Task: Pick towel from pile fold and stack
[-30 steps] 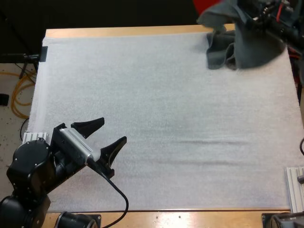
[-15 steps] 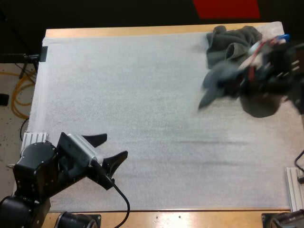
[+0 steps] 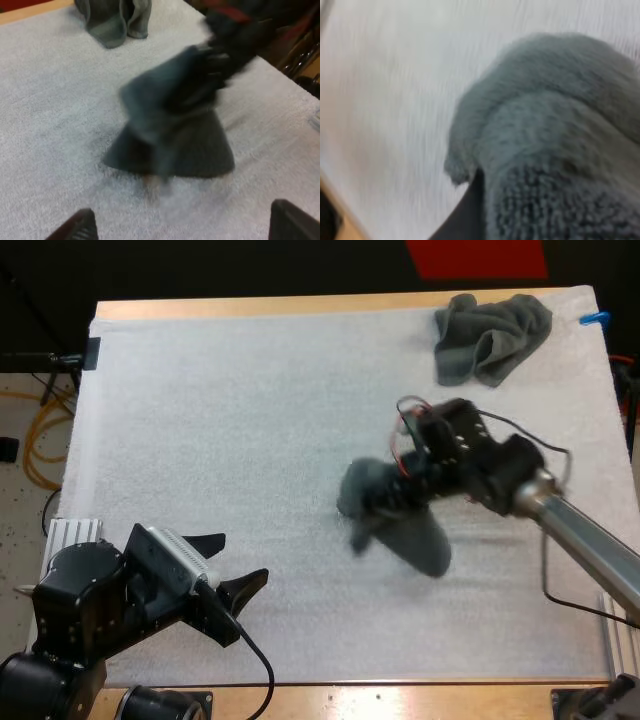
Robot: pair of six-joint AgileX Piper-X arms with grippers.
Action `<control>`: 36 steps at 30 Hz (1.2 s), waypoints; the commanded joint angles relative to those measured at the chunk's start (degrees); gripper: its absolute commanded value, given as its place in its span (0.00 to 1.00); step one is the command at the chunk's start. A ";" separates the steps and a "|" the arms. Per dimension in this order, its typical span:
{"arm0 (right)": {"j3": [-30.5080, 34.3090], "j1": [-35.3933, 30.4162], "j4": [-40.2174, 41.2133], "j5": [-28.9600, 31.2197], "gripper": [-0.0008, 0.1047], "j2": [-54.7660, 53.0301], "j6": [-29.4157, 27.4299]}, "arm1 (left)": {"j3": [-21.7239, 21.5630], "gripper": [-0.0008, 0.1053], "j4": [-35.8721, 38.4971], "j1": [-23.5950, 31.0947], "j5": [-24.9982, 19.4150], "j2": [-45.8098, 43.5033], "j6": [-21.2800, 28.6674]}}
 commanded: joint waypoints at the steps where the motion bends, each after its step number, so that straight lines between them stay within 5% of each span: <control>1: -1.51 -0.12 -8.55 -1.00 0.01 2.30 3.22 | -0.29 0.64 0.20 -0.17 0.36 -0.13 0.24; 6: -8.16 -0.12 -15.57 -2.11 0.05 10.55 6.24 | -0.29 0.64 0.20 -0.17 0.36 -0.13 0.24; 14: -19.91 -0.12 -15.22 -2.11 0.69 16.13 5.72 | -0.29 0.64 0.20 -0.17 0.36 -0.13 0.24; 24: -22.13 -0.12 -4.97 4.02 0.68 14.04 0.02 | -0.29 0.64 0.20 -0.17 0.36 -0.13 0.24; 31: -22.13 -0.12 14.09 14.90 0.68 12.40 -11.45 | -0.29 0.64 0.20 -0.17 0.36 -0.13 0.24; 36: -22.13 -0.12 25.93 20.38 0.68 12.39 -13.64 | -0.29 0.64 0.51 -0.17 0.36 -0.13 0.24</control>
